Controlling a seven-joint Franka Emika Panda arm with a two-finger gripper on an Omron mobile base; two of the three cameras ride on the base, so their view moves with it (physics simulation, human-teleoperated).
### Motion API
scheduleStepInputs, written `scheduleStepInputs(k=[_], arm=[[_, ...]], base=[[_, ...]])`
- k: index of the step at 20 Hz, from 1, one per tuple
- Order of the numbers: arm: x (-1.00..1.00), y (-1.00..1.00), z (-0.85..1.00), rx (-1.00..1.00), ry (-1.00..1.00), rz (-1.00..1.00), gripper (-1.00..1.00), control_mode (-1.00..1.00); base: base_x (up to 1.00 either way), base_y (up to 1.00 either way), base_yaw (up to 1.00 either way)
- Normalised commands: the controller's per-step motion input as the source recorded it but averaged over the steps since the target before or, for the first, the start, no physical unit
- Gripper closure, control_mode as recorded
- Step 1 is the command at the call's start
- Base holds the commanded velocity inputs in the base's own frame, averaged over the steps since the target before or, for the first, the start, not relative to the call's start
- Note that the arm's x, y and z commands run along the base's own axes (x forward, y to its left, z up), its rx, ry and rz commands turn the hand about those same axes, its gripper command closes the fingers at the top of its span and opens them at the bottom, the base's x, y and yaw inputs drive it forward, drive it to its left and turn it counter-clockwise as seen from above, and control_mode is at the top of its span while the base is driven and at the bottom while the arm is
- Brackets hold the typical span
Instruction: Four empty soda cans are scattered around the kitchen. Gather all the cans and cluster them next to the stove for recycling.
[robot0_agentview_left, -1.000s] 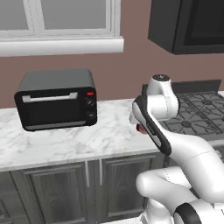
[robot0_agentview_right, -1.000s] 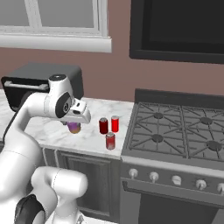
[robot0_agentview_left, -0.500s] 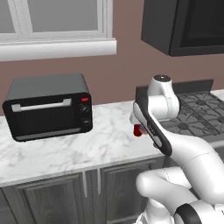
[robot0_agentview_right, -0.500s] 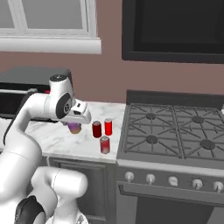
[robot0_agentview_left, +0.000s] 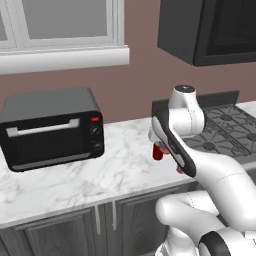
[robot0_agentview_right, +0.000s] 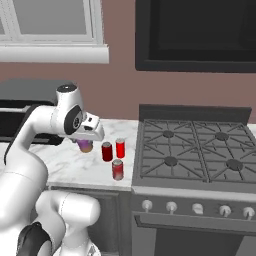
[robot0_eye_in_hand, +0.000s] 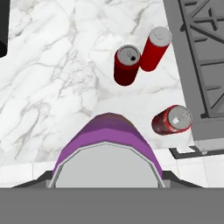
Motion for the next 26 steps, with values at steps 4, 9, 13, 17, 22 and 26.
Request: scheduleStepInputs(k=[4, 9, 13, 17, 22, 26], arm=[[0.0, 0.0, 0.0, 0.0, 0.0, 0.0, 1.0, 1.0], [0.0, 0.0, 0.0, 0.0, 0.0, 0.0, 1.0, 1.0], [0.0, 0.0, 0.0, 0.0, 0.0, 0.0, 1.0, 1.0], [0.0, 0.03, -0.07, 0.0, 0.02, 0.0, 1.0, -1.0], [0.0, 0.04, -0.16, 0.0, 0.07, -0.01, 1.0, -1.0], [0.0, 0.0, -0.21, 0.0, 0.06, -0.04, 1.0, -1.0]], base=[[0.0, 0.0, -0.11], [0.0, 0.0, -0.03], [0.0, 0.0, 0.0], [0.0, 0.0, 0.0], [0.0, 0.0, 0.0], [0.0, 0.0, 0.0]])
